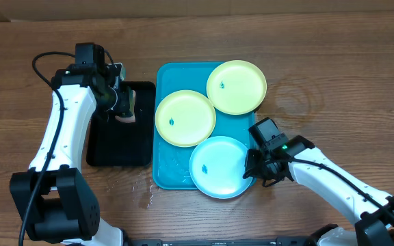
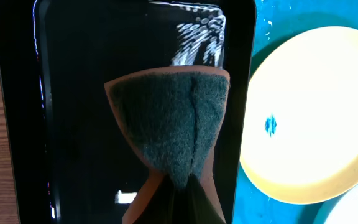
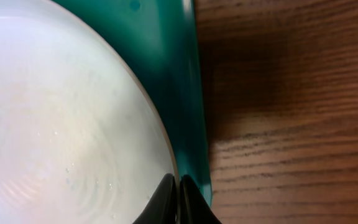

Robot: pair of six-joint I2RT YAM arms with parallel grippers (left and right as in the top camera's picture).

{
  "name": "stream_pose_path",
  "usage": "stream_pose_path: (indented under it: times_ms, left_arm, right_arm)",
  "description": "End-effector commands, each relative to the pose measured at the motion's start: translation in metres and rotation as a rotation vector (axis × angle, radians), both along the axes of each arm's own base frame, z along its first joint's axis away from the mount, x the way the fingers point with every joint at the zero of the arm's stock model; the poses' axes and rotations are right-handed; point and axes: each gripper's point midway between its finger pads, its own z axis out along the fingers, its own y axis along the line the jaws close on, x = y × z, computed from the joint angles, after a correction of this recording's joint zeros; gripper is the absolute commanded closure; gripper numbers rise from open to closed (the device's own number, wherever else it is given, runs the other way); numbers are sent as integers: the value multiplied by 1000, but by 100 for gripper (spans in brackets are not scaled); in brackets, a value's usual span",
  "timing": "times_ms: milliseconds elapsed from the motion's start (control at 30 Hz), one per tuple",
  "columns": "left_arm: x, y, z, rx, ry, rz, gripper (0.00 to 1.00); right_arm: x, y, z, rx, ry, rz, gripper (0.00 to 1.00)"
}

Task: Clean dirty plates on tray and stack at the side

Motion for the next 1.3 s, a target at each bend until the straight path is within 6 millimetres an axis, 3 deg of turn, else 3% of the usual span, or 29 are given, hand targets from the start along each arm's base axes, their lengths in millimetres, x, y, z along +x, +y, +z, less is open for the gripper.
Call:
stream_pose_path:
  times_ms: [0,333,733,1033,1267]
  left_arm:
    - [4,-2,7,-10,-22,4,96]
    - [5,7,7,40,-26,18,96]
    - [3,6,6,35,-17,17,96]
    - [3,6,6,35,-15,17,96]
    - [0,0,6,2,-5,8,96]
  right_arm:
    - [11,12,18,36,-17,7,96]
    - [11,14,33,31,-4,35,96]
    - [14,28,27,66,-19,-11,96]
    - [1,26,25,48,35,0,96]
    - [26,28,27,40,-79,-15,96]
